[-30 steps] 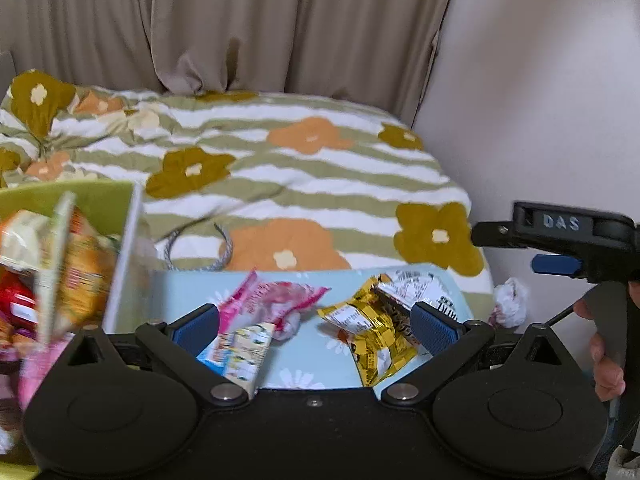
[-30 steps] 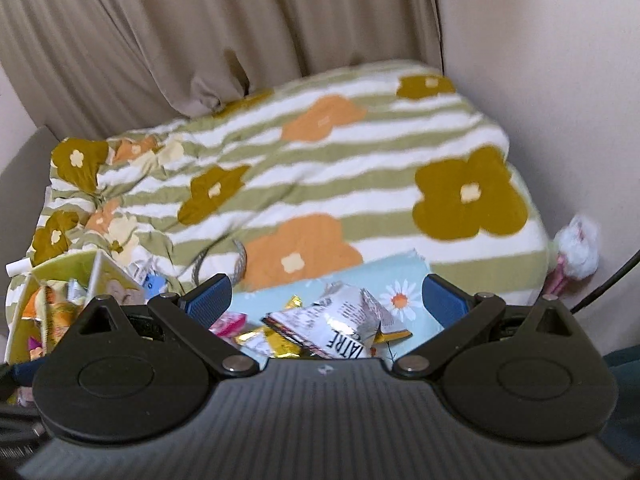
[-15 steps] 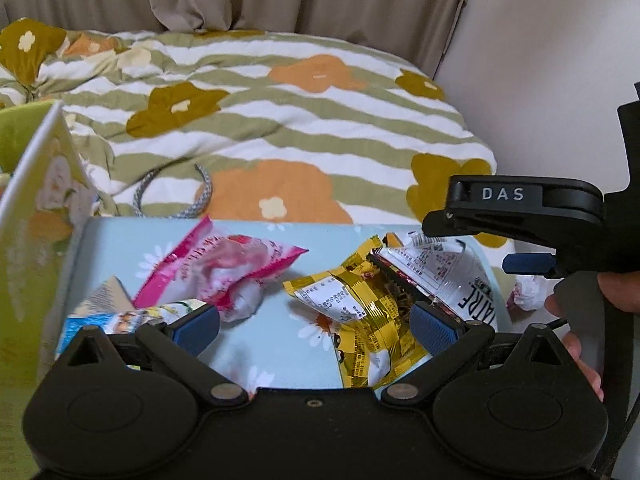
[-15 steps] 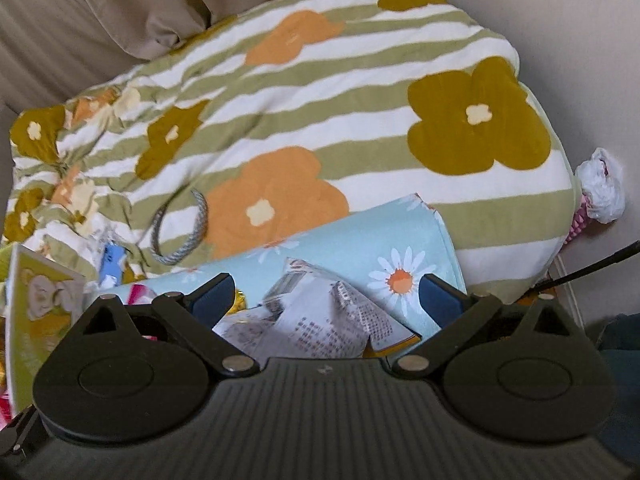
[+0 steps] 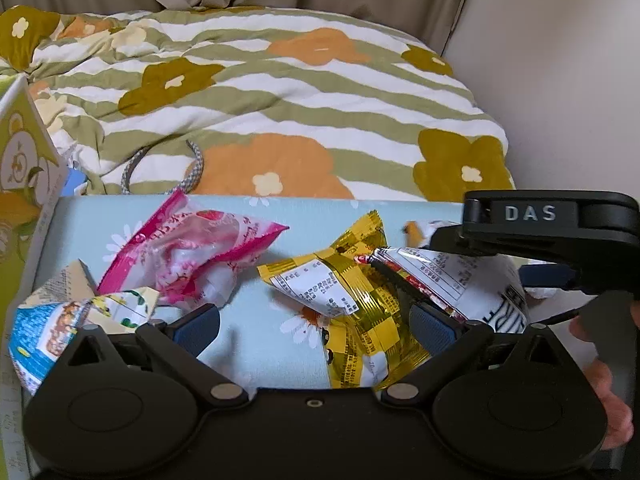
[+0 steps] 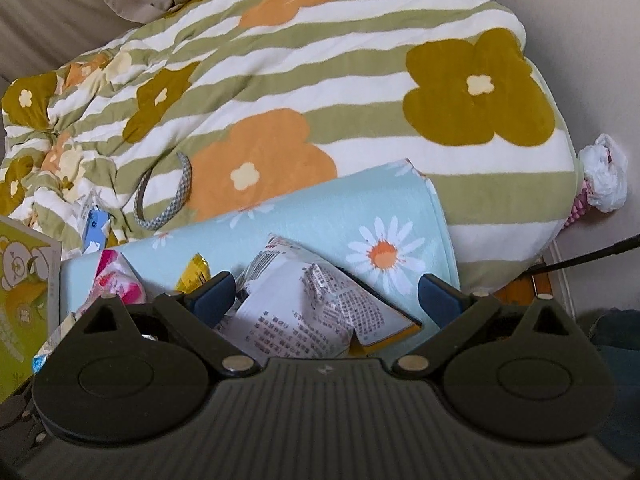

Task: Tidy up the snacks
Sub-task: 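Grasp the gold bag with left tool while right tool grasps white bag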

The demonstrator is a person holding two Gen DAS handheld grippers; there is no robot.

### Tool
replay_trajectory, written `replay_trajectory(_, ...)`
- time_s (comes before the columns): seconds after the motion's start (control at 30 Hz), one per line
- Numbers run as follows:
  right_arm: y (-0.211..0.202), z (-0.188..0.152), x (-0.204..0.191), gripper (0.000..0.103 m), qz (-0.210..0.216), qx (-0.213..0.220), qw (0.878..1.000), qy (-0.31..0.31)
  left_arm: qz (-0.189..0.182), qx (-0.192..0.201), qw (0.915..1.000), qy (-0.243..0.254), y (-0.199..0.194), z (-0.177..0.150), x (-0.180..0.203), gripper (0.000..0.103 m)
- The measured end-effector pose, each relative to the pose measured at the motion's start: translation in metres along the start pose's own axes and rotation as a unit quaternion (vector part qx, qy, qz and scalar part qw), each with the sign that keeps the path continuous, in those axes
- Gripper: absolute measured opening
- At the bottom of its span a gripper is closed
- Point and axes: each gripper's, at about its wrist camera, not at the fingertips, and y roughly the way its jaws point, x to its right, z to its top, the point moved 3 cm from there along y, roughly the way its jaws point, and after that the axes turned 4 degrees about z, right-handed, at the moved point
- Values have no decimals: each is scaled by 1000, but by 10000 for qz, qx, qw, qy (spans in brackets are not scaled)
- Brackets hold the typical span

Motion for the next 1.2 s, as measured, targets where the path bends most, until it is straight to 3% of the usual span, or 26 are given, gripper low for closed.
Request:
replay_trajectory(0.23,-6,-2,7,103,80,-39,9999,94,-63,-64,10000,-40,13,0,7,98)
replay_trajectory(0.43,-13,-5,8,103,123,35,9999,87,-222,-83,9997,-26,21,2,14,86)
replay_trajectory(0.57,-13,-8,12,103,158,-14,9996,235,-346,-199,9992,-4,31,1,19,58)
replay_trajectory(0.67,-8,-11,18,103,182,-99,9990,390,-197,-176,9995,149,35,0,22,48)
replay_trajectory(0.8,-2,-14,25,103,362,-268,9965,697,-80,-191,9994,283,33,-4,19,47)
replay_trajectory(1.03,4,-24,22,103,474,-372,9952,768,258,-281,9984,406,21,-14,-2,46)
replay_trajectory(1.2,11,-41,16,103,413,-343,9960,713,283,-352,9980,437,12,-25,-11,45)
